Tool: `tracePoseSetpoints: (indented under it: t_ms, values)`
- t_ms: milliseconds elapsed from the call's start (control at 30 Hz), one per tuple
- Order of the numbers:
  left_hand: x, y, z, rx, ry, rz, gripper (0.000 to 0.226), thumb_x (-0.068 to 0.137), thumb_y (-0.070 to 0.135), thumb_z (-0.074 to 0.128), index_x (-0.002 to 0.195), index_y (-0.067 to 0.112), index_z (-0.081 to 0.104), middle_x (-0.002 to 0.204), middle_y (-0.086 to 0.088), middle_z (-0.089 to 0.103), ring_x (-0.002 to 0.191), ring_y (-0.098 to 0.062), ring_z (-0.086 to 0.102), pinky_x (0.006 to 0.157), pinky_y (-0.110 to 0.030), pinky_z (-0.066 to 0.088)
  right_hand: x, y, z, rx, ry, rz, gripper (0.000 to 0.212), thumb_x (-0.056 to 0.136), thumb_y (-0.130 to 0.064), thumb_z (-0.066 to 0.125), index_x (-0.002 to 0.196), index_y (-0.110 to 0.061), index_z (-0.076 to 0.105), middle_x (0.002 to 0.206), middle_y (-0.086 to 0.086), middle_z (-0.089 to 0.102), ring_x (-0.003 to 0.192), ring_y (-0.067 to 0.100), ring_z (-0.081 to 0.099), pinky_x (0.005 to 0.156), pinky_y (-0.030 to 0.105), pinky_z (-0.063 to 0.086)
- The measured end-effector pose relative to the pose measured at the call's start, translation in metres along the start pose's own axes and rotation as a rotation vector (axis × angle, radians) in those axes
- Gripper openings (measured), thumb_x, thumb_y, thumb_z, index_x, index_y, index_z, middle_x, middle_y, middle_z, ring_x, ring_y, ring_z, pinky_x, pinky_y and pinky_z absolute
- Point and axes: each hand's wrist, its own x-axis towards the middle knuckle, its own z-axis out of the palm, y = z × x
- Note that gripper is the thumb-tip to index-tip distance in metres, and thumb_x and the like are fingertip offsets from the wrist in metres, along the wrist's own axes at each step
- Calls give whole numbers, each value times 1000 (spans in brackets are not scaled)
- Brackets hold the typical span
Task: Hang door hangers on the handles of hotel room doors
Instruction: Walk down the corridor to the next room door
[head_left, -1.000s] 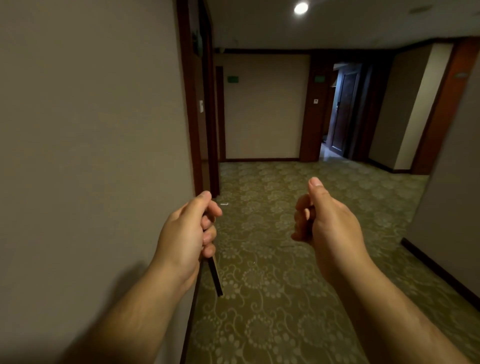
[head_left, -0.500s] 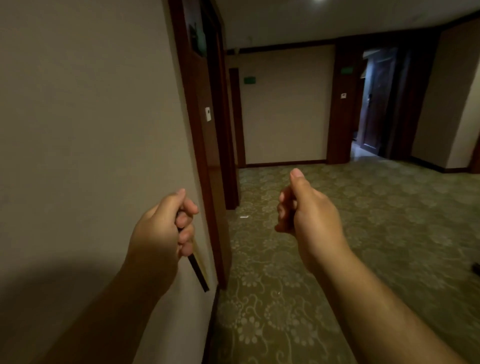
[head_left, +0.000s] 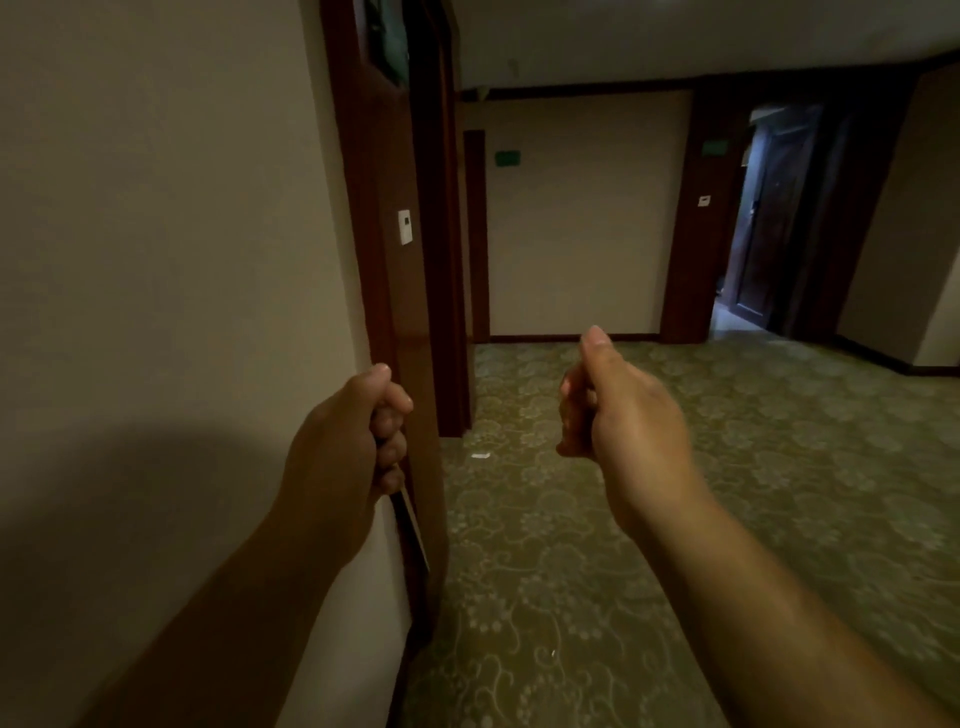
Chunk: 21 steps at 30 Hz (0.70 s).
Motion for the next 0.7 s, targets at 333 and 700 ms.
tracePoseSetpoints:
  t_ms: [333, 700]
  values:
    - [201, -45, 30, -28, -59, -71, 33, 99, 33, 45, 73, 17, 55, 56, 5, 35, 47, -9, 31, 41, -24, 29, 175, 48, 31, -54, 139, 25, 47, 98, -50, 40, 70, -17, 57, 55, -5, 48, 51, 11, 45, 63, 37, 45]
    - [381, -105, 63, -26, -25, -32, 35, 99, 35, 47, 74, 13, 58, 58, 3, 38, 47, -9, 35, 40, -23, 29, 369, 122, 59, -46, 102, 3, 54, 98, -49, 43, 75, -4, 63, 62, 5, 49, 55, 16, 44, 58, 35, 43]
